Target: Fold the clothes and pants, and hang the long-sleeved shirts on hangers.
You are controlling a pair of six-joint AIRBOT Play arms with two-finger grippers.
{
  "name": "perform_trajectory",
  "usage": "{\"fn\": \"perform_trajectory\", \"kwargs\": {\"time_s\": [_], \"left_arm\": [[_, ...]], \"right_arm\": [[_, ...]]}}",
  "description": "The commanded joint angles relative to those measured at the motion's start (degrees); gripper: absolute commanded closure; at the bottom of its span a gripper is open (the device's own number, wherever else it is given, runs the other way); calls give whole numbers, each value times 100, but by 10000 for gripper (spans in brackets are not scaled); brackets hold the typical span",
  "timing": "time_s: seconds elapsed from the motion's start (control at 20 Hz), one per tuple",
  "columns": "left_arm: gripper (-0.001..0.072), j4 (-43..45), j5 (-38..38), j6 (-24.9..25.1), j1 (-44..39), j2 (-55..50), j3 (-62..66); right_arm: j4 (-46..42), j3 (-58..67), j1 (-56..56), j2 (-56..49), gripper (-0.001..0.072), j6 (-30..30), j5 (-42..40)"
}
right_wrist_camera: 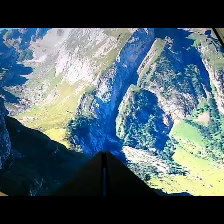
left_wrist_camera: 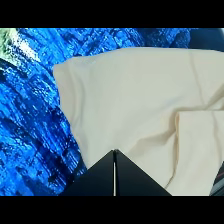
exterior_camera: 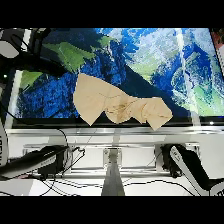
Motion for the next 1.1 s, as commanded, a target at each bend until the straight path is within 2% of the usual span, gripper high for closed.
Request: {"fn": "perform_trajectory", "kwargs": {"time_s": [0.0,0.15,0.2,0.25,0.3,0.4,0.5,0.6,0.75,0.9,0.95,1.0,1.05], "left_arm": [[689,-31,2,0,0,4,0],[689,-601,-48,-7,0,7,0],[689,-713,-227,-190,0,20,0],[689,-623,-452,-511,28,42,0],[689,-396,-726,-625,85,57,0],[689,-4,-1078,-625,332,79,-2],[689,-50,-1137,-673,828,83,-63],[689,-160,-1158,-1025,1432,118,-262],[689,-1174,-1123,-1058,2306,155,-918],[689,-1394,-776,-1521,2505,52,-1635],[672,-1394,-708,-1519,2503,-63,-1794],[436,-1399,-721,-1517,2472,-223,-1908],[27,-1394,-728,-1473,2426,-387,-1993]], "right_arm": [[398,2,4,0,701,-31,-46],[662,2,4,0,701,-28,44],[654,2,4,0,701,-33,120],[625,2,4,0,701,-142,138],[595,2,4,0,701,-323,146],[564,0,4,-2,701,-479,212],[568,-116,4,0,701,-481,238],[566,-442,4,0,701,-487,238],[573,-1226,4,0,701,-584,219],[592,-1978,4,0,701,-629,195],[590,-2159,4,0,701,-723,188],[590,-2317,4,0,701,-839,155],[588,-2448,4,0,701,-933,74]]}}
